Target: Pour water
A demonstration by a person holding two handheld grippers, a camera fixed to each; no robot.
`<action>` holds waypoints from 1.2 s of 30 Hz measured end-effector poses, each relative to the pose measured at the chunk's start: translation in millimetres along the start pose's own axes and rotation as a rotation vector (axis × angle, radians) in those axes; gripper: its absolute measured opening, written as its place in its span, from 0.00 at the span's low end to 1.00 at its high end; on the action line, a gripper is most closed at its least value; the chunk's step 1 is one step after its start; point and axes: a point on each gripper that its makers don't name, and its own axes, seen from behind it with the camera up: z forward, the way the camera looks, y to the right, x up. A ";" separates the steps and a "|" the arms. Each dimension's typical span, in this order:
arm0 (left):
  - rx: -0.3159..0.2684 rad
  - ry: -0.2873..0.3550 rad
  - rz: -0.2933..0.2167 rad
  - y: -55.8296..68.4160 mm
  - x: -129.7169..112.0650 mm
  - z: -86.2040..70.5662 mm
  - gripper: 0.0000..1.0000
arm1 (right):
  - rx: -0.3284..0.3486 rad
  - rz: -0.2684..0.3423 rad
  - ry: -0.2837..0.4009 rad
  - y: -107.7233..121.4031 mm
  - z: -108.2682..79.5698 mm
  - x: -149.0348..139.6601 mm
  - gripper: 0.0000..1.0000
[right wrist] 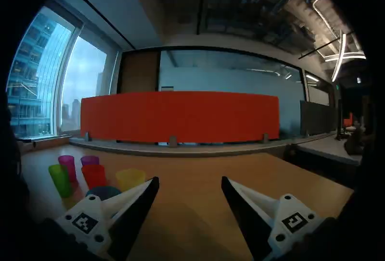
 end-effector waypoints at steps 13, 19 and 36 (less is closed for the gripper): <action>-0.056 -0.002 0.019 10.6 57.0 5.8 0.96 | 0.060 -0.015 -0.003 -6.1 3.6 51.5 1.00; -0.069 -0.006 0.030 10.0 92.2 8.3 0.96 | 0.098 0.005 -0.015 -13.8 4.5 84.6 1.00; -0.119 -0.011 0.067 14.2 176.5 19.9 0.96 | 0.155 -0.005 -0.046 -21.3 15.3 151.6 1.00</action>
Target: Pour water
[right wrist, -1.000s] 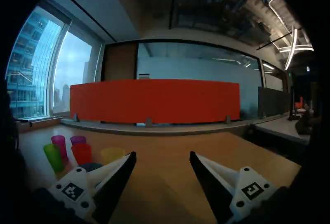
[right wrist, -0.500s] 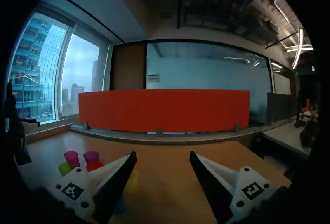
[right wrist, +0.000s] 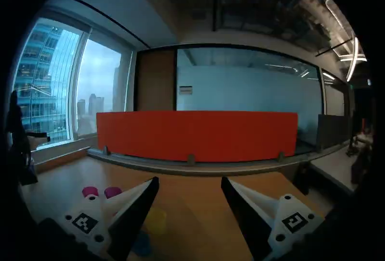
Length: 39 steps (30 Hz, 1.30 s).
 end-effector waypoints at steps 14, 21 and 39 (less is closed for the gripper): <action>-0.101 -0.009 0.000 16.0 16.5 -0.6 0.96 | 0.070 -0.012 -0.015 -10.5 -3.0 12.9 1.00; -0.182 -0.004 0.002 32.0 22.4 -1.6 0.96 | 0.170 -0.012 -0.015 -29.1 -6.7 18.4 1.00; -0.377 -0.023 -0.025 66.3 22.9 1.4 0.96 | 0.377 -0.046 -0.036 -69.5 -11.9 23.5 1.00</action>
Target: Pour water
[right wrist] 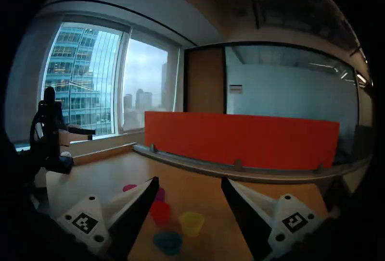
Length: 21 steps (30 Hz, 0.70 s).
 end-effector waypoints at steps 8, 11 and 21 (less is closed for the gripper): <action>-0.047 -0.020 0.007 5.4 -6.0 2.5 0.96 | 0.033 -0.024 -0.037 -3.5 3.7 -5.6 1.00; -0.065 -0.029 0.005 7.7 -8.6 4.3 0.96 | 0.045 -0.029 -0.046 -4.4 4.3 -6.4 1.00; -0.130 -0.069 0.043 19.0 -17.9 8.3 0.96 | 0.108 -0.055 -0.091 -13.5 2.5 -12.8 1.00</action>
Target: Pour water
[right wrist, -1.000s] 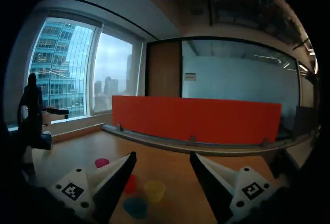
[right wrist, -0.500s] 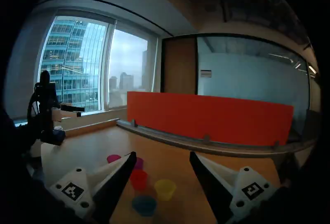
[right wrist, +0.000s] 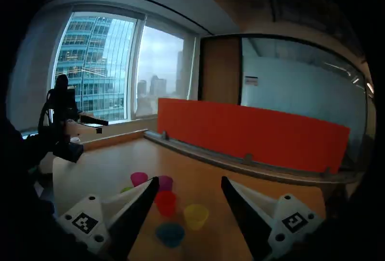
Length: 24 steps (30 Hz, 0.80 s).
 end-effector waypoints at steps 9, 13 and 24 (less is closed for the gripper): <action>-0.029 -0.050 0.042 5.6 -14.3 5.0 0.96 | 0.034 -0.019 -0.053 -0.1 -2.5 -13.1 1.00; -0.043 -0.066 0.047 10.0 -20.6 6.5 0.96 | 0.045 -0.029 -0.072 -1.1 -2.8 -21.0 1.00; -0.078 -0.120 0.050 22.6 -50.3 14.2 0.96 | 0.079 -0.050 -0.130 -9.3 -1.1 -51.8 1.00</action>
